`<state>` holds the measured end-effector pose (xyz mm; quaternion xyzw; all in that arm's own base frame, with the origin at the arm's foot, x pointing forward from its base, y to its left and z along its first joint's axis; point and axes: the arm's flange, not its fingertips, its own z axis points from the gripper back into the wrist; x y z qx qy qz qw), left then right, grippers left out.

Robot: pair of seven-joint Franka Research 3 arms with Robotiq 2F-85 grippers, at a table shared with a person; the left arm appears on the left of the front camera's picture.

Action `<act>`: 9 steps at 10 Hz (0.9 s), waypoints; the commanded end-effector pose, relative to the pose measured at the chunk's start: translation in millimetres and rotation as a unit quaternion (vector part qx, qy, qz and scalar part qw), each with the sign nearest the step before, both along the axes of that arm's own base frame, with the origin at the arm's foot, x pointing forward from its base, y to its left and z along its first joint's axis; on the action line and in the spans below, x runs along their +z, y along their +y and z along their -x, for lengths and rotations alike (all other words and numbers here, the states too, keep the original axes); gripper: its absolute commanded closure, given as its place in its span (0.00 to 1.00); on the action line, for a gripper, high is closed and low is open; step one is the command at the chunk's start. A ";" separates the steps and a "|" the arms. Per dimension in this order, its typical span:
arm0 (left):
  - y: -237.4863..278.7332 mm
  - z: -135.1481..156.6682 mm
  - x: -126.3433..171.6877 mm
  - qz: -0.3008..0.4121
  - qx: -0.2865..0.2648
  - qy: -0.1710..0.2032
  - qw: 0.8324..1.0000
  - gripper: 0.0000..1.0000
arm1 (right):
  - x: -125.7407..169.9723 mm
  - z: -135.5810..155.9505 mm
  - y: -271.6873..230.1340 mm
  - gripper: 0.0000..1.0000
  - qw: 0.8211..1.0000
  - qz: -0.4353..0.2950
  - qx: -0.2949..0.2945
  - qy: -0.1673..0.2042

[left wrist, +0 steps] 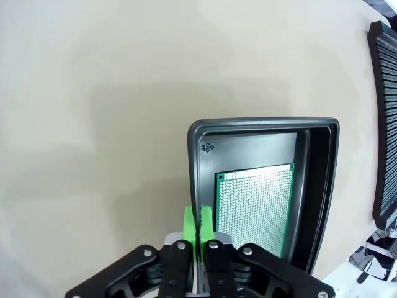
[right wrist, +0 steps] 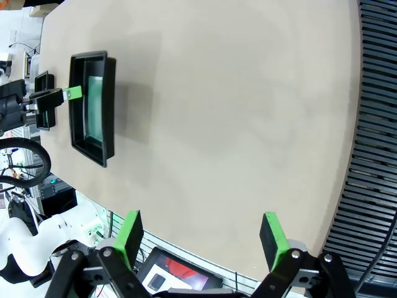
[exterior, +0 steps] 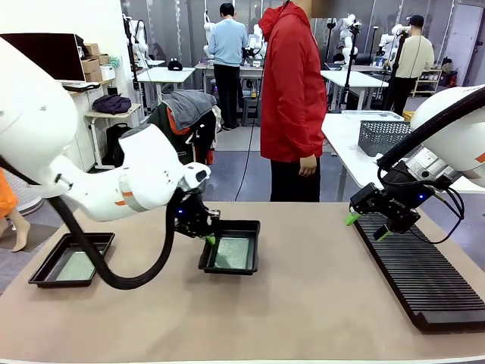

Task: Inspect and transfer BCBs to ESD trays.
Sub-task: Pick up the ESD tray and place it on the left side of the table.

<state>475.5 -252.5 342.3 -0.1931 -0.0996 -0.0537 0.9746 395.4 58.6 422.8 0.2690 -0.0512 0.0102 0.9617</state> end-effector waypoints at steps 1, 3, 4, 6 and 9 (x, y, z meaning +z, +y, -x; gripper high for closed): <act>40.8 16.2 6.2 0.001 -0.002 0.008 1.000 0.97 | 2.0 -1.6 2.1 0.00 1.000 0.001 -0.007 0.006; 80.3 23.9 8.1 -0.002 0.002 0.009 1.000 0.97 | 2.0 -1.6 2.1 0.00 1.000 0.001 -0.007 0.006; 92.7 26.0 8.7 -0.002 0.004 0.009 1.000 0.97 | 2.0 -1.6 2.1 0.00 1.000 0.001 -0.007 0.006; 126.2 29.8 8.4 -0.009 0.008 0.003 1.000 0.97 | 2.0 -1.6 2.1 0.00 1.000 0.001 -0.007 0.006; 161.5 30.0 6.9 -0.017 0.013 -0.004 1.000 0.97 | 2.0 -1.6 2.1 0.00 1.000 0.001 -0.007 0.006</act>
